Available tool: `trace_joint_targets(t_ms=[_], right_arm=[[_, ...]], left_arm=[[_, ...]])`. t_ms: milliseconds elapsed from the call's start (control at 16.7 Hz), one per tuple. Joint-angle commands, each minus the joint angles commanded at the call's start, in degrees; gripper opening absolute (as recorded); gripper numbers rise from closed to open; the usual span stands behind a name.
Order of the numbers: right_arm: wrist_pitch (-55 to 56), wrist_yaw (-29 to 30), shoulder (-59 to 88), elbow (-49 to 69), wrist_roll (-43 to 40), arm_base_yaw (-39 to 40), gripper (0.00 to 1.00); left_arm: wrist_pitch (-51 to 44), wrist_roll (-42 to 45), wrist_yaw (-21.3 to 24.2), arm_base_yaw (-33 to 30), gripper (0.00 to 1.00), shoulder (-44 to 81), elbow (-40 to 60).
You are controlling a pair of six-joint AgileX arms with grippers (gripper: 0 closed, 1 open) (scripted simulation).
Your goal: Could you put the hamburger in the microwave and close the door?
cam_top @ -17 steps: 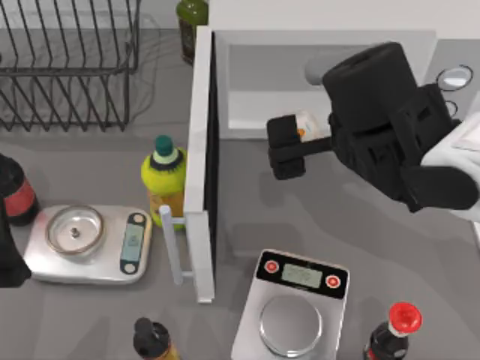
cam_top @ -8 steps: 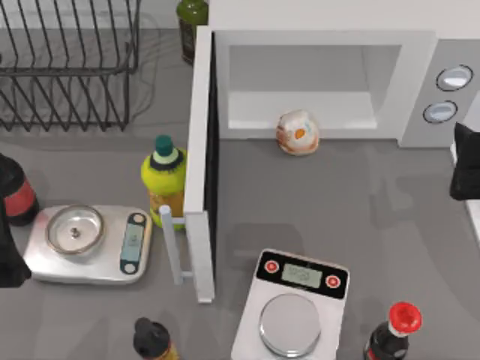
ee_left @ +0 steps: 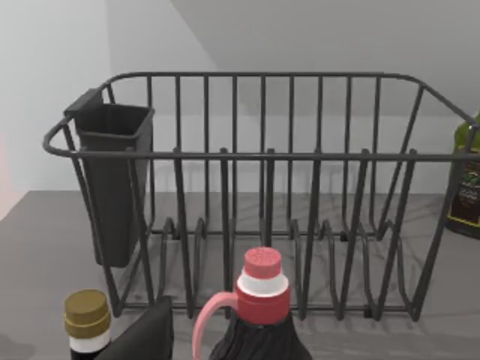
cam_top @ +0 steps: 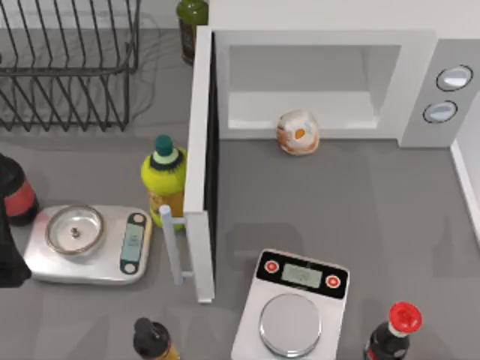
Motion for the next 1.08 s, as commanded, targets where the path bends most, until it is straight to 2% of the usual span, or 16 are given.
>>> trace_joint_targets(t_ms=[240,540,1080], right_arm=[[1.1,-2.4,-6.8,-5.3,-1.8,-4.0,1.00],[1.2,-2.5,-7.1,-5.4,-1.8,-4.1,1.00],[1.2,-2.5,-7.1,-5.4,-1.8,-4.1,1.00]], left_arm=[[0.0,0.0,0.0,0.0,1.00,0.0,0.0],[0.0,0.0,0.0,0.0,1.00,0.0,0.0],[0.0,0.0,0.0,0.0,0.32,0.0,0.0]])
